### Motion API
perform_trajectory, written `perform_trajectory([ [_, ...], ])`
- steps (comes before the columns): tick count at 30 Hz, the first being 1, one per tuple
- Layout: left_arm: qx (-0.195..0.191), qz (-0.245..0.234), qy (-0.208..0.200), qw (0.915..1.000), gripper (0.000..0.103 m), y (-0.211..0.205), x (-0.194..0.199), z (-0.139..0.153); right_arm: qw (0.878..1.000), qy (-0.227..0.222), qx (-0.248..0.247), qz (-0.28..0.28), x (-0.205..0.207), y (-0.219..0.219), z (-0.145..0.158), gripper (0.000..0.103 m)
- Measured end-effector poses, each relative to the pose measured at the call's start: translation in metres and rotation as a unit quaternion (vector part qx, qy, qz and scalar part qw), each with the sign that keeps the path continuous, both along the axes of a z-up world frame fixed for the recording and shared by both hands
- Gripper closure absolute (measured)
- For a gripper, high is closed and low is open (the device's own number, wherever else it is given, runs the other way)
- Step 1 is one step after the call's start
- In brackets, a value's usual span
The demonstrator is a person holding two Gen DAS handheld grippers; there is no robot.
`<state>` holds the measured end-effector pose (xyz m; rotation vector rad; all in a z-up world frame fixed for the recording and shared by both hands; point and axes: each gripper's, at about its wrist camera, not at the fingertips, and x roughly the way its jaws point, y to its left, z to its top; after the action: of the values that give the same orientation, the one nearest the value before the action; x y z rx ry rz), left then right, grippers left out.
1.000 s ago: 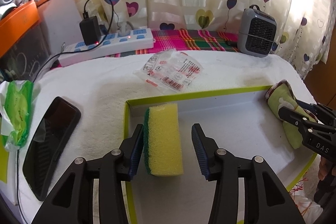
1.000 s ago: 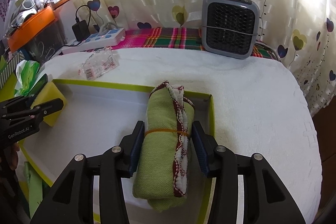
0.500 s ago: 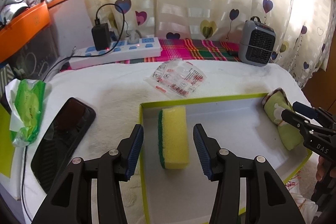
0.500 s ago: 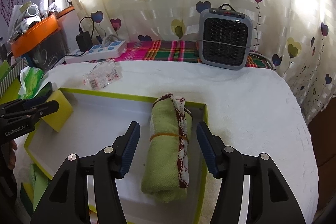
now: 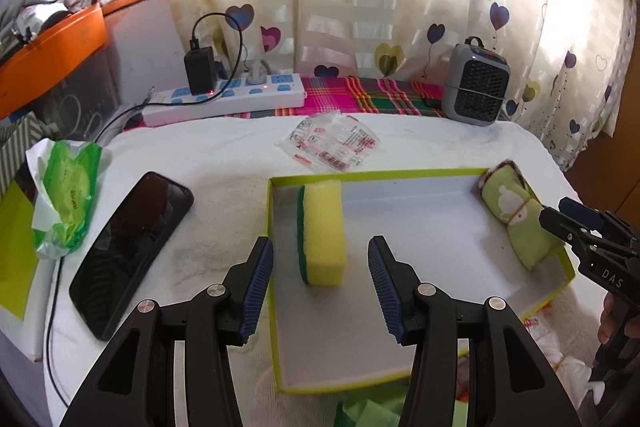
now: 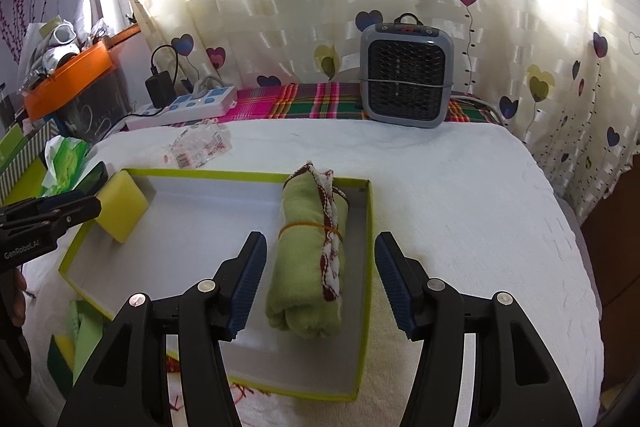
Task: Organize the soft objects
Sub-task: 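Withdraw both open tools from the box back toward the pile of items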
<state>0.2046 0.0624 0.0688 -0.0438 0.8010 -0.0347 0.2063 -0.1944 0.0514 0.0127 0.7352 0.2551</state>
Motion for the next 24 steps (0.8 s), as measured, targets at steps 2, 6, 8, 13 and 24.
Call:
perform_trajectory([
  [2, -0.001, -0.002, -0.001, 1.0, 0.055, 0.0, -0.006, 0.001, 1.0, 0.0, 0.006, -0.002, -0.006, -0.003, 0.001, 0.046],
  [6, -0.006, 0.0, -0.005, 1.0, 0.055, 0.001, -0.017, 0.004, 1.0, -0.002, 0.01, -0.003, -0.016, -0.006, 0.002, 0.046],
  [8, -0.009, 0.0, -0.007, 0.9999, 0.055, 0.002, -0.023, 0.005, 1.0, -0.002, 0.012, -0.005, -0.023, -0.008, 0.003, 0.046],
  [13, -0.014, 0.002, -0.007, 0.9999, 0.055, 0.004, -0.043, 0.004, 1.0, 0.0, 0.029, -0.008, -0.039, -0.016, 0.001, 0.046],
  [24, -0.027, 0.003, -0.004, 0.9996, 0.055, 0.011, -0.084, -0.002, 0.999, 0.006, 0.051, -0.015, -0.078, -0.036, -0.007, 0.046],
])
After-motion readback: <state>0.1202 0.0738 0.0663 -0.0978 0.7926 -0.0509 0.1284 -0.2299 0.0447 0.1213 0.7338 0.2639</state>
